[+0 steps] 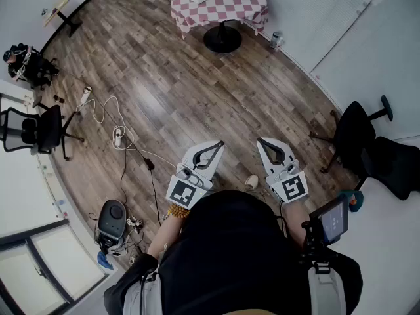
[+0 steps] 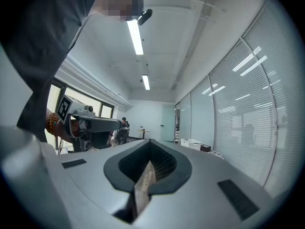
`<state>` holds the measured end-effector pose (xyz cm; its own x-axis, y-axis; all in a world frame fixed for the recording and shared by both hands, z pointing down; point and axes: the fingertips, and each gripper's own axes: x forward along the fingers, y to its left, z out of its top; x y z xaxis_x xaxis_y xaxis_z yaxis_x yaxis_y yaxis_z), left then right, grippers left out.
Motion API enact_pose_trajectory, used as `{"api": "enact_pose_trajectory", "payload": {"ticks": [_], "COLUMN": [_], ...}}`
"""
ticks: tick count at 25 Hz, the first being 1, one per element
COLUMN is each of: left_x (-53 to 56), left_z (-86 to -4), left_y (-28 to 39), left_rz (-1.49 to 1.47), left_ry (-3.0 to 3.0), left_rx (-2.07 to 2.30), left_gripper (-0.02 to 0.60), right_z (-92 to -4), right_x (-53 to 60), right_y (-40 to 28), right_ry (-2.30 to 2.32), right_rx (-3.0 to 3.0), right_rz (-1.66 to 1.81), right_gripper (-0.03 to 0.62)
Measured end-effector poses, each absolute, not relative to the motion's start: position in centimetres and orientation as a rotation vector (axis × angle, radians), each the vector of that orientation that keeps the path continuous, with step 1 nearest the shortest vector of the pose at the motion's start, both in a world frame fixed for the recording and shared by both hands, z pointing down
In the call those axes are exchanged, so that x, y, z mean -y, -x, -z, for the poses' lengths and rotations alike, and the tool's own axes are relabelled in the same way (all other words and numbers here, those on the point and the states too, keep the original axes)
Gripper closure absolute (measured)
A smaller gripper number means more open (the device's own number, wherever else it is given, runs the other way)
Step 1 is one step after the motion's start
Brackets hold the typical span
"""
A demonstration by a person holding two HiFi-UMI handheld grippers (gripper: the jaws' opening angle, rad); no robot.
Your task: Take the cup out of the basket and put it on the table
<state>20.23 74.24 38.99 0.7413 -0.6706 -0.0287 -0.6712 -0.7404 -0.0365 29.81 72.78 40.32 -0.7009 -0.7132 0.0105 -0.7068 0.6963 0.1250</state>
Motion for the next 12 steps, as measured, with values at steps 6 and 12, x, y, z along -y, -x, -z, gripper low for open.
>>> {"api": "enact_pose_trajectory", "payload": {"ticks": [6,12], "left_x": [-72.4,-70.7], "left_z": [-39.4,-39.6], "left_y": [-14.4,-10.6], "left_rz": [-0.009,-0.013], "left_ry": [2.841,2.824], "left_rx": [-1.177,-1.174], "left_gripper": [0.575,0.575], "right_z": [-40.6,-40.3], "right_x": [-71.3,-68.9], "right_y": [-25.1,-21.5], "right_ry": [-1.169,-1.177], "right_rx": [2.859,2.866], "right_rz": [0.132,0.152], "right_gripper": [0.582,0.582]}}
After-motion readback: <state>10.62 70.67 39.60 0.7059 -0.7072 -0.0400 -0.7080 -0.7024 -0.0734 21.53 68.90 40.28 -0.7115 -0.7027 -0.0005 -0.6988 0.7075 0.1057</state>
